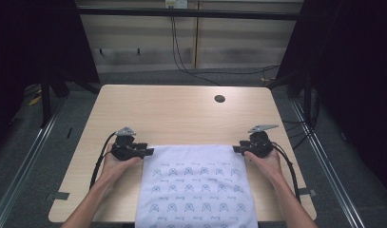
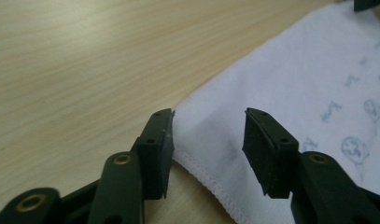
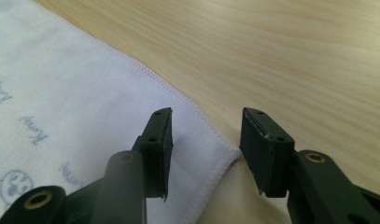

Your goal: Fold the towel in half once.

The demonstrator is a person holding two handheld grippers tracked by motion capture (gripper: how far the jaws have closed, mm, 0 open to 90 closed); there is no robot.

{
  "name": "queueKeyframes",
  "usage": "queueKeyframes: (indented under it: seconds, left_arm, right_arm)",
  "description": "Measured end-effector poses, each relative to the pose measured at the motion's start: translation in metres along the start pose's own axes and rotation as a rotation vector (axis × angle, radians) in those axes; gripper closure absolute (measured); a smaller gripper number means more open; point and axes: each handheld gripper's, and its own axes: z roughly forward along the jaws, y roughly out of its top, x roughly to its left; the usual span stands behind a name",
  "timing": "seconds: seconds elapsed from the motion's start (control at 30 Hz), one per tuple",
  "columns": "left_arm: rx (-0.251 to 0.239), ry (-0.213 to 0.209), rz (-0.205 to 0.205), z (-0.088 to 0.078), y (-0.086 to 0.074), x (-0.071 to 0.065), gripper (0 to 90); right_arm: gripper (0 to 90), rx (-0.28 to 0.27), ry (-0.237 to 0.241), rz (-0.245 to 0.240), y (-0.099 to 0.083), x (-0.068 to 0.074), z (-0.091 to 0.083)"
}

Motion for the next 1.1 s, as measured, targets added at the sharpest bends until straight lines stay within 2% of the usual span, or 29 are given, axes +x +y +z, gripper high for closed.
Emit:
queueKeyframes:
  seconds: [0.07,0.13,0.17,0.2,0.27,0.3,0.33,0.37,0.4,0.5,0.53,0.6,0.63,0.7,0.8,0.87,0.9,1.0,1.1]
  left_arm:
    - [0.021,0.016,0.020,0.003,-0.002,-0.002,47.9]
    - [0.017,0.015,0.031,0.002,-0.004,-0.004,47.3]
    - [0.021,0.009,0.030,0.002,-0.005,-0.005,51.8]
    - [0.021,0.009,0.038,0.001,-0.006,-0.006,60.8]
    - [0.035,-0.013,0.065,-0.001,-0.009,-0.009,71.2]
    - [0.031,0.006,0.092,-0.001,-0.010,-0.012,81.5]
    - [0.028,-0.001,0.091,-0.002,-0.012,-0.013,84.1]
    - [0.031,-0.013,0.073,-0.002,-0.012,-0.012,85.8]
    - [0.024,-0.011,0.064,-0.003,-0.011,-0.011,86.3]
    - [-0.030,-0.053,0.018,-0.011,-0.004,-0.004,86.6]
    - [-0.060,-0.056,0.000,-0.014,0.000,-0.002,86.6]
    - [-0.096,-0.047,-0.005,-0.021,0.011,0.002,86.6]
    - [-0.109,-0.052,-0.010,-0.024,0.017,0.005,86.6]
    - [-0.127,-0.034,0.012,-0.029,0.030,0.007,86.6]
    - [-0.176,-0.035,0.004,-0.038,0.048,0.013,86.5]
    - [-0.205,-0.027,0.001,-0.043,0.061,0.016,86.6]
    - [-0.224,-0.027,-0.008,-0.045,0.069,0.018,86.6]
    - [-0.255,-0.005,0.012,-0.052,0.095,0.018,86.6]
    - [-0.309,0.007,0.022,-0.064,0.123,0.017,86.6]
  right_arm:
    - [53.1,0.023,-0.012,-0.023,-0.001,0.004,0.005]
    - [53.1,0.021,-0.013,-0.031,-0.001,0.006,0.005]
    - [53.3,0.024,-0.010,-0.024,-0.001,0.007,0.005]
    - [55.6,0.018,-0.002,-0.027,-0.002,0.008,0.005]
    - [67.7,0.028,0.021,-0.036,-0.002,0.012,0.004]
    - [74.7,0.040,0.035,-0.033,-0.002,0.014,0.004]
    - [78.7,0.050,0.055,-0.032,-0.002,0.015,0.003]
    - [82.3,0.052,0.080,-0.022,-0.003,0.014,0.002]
    - [84.8,0.044,0.105,0.004,-0.003,0.013,0.001]
    - [86.2,0.000,0.131,0.034,0.002,0.010,-0.008]
    - [86.4,-0.026,0.139,0.042,0.005,0.008,-0.013]
    - [86.5,-0.074,0.145,0.045,0.015,0.006,-0.021]
    - [86.5,-0.073,0.136,0.028,0.024,0.005,-0.024]
    - [86.5,-0.102,0.119,0.014,0.042,0.001,-0.033]
    - [86.5,-0.167,0.113,0.010,0.067,-0.003,-0.047]
    - [86.5,-0.189,0.102,0.011,0.081,-0.009,-0.054]
    - [86.5,-0.201,0.092,0.011,0.088,-0.012,-0.057]
    - [86.6,-0.239,0.066,0.020,0.109,-0.018,-0.065]
    - [86.7,-0.275,0.038,0.017,0.130,-0.023,-0.075]
